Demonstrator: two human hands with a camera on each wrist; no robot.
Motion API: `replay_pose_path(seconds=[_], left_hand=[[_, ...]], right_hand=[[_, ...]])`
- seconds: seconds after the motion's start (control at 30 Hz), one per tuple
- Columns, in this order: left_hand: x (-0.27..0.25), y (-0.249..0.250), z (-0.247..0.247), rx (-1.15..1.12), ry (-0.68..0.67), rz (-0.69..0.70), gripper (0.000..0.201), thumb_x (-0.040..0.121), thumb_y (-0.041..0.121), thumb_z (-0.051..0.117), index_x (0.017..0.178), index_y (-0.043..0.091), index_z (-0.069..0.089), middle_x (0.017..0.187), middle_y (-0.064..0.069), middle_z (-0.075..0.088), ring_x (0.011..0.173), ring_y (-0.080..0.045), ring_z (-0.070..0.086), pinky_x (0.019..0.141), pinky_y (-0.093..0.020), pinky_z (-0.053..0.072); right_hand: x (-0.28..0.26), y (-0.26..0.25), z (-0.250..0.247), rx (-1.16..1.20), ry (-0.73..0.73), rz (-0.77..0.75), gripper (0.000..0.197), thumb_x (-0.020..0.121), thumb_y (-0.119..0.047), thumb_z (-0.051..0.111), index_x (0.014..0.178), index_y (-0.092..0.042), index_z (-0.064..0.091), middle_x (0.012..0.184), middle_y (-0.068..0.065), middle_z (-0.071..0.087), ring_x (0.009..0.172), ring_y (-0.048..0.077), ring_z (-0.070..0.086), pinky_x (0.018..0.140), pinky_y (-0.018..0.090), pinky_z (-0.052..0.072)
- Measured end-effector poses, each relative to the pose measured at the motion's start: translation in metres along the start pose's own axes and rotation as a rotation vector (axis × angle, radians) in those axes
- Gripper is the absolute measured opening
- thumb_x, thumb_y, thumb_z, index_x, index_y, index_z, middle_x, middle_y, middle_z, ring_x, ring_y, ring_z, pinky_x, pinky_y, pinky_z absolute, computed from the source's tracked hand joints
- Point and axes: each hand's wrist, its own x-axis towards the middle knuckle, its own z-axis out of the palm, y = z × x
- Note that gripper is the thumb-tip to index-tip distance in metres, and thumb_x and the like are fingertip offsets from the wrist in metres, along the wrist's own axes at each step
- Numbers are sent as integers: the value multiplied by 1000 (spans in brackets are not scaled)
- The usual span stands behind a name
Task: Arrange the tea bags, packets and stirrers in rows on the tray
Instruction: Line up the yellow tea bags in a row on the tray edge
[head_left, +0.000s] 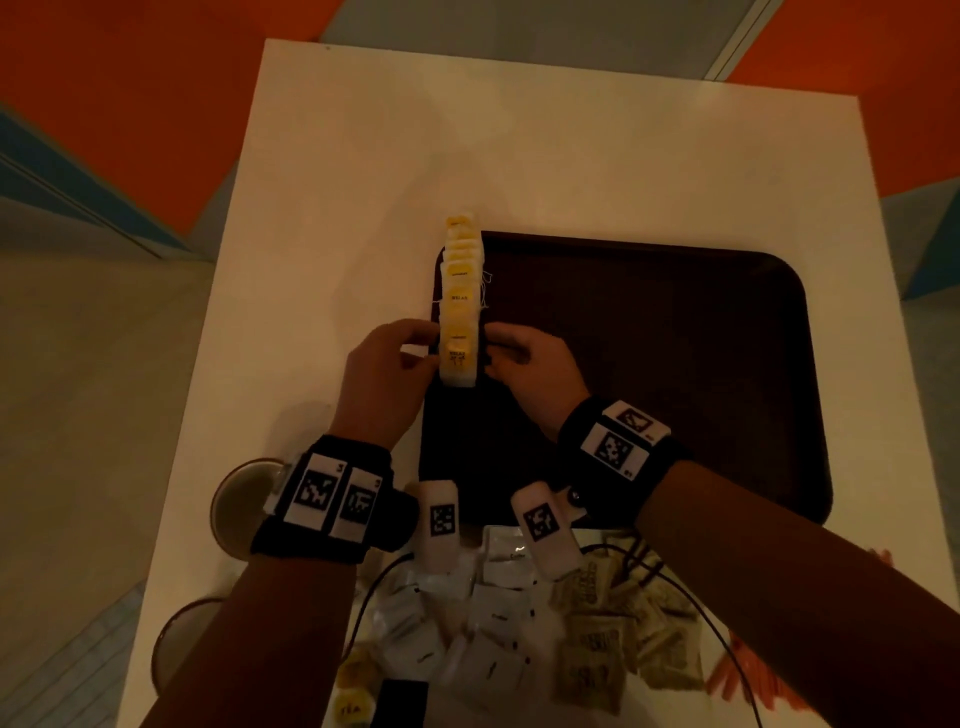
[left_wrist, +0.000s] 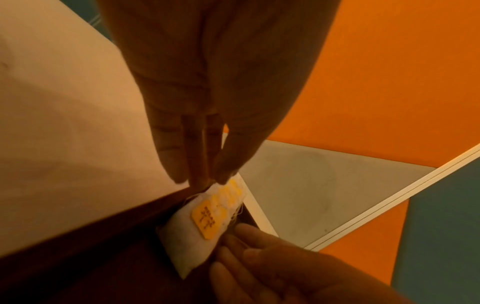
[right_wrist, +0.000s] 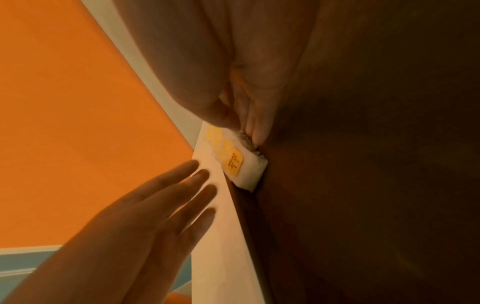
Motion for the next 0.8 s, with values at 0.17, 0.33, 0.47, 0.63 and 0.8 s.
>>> replay_pose_path(seconds=[0.17, 0.33, 0.47, 0.63, 0.8], left_hand=[[-72, -1, -18, -14, 4, 111, 28, 86, 5, 62, 107, 24, 63, 95, 13, 62, 76, 4, 58, 65, -1, 42], [-165, -32, -24, 118, -114, 150, 29, 83, 1, 65, 104, 21, 66, 91, 21, 53, 88, 20, 50, 71, 3, 38], [-216, -69, -16, 118, -127, 148, 24, 82, 14, 61, 104, 22, 66, 104, 9, 58, 96, 11, 50, 83, -1, 37], [-278, -108, -24, 254, -69, 88, 33, 75, 3, 70, 106, 16, 68, 108, 1, 59, 99, -13, 54, 81, -15, 42], [-281, -106, -23, 335, -21, -11, 41, 70, 1, 77, 108, 11, 67, 106, -8, 60, 86, -25, 61, 72, -24, 44]], right_hand=[[-25, -2, -12, -115, 19, -104, 32, 87, 3, 53, 116, -7, 60, 116, 9, 63, 104, 16, 60, 95, 34, 49], [-70, 2, -1, -302, -156, -247, 30, 85, 2, 56, 108, -15, 63, 99, -1, 65, 86, 0, 58, 79, 5, 44], [-98, 4, 26, -464, -287, -356, 23, 87, -4, 57, 108, -12, 65, 96, 0, 60, 85, 7, 56, 74, 7, 42], [-110, 15, 98, -683, -421, -402, 26, 88, -12, 59, 113, -7, 62, 97, 9, 57, 86, 19, 55, 76, 20, 38], [-76, 9, 119, -847, -409, -323, 48, 86, -24, 63, 128, -7, 48, 121, 15, 44, 110, 31, 48, 96, 40, 42]])
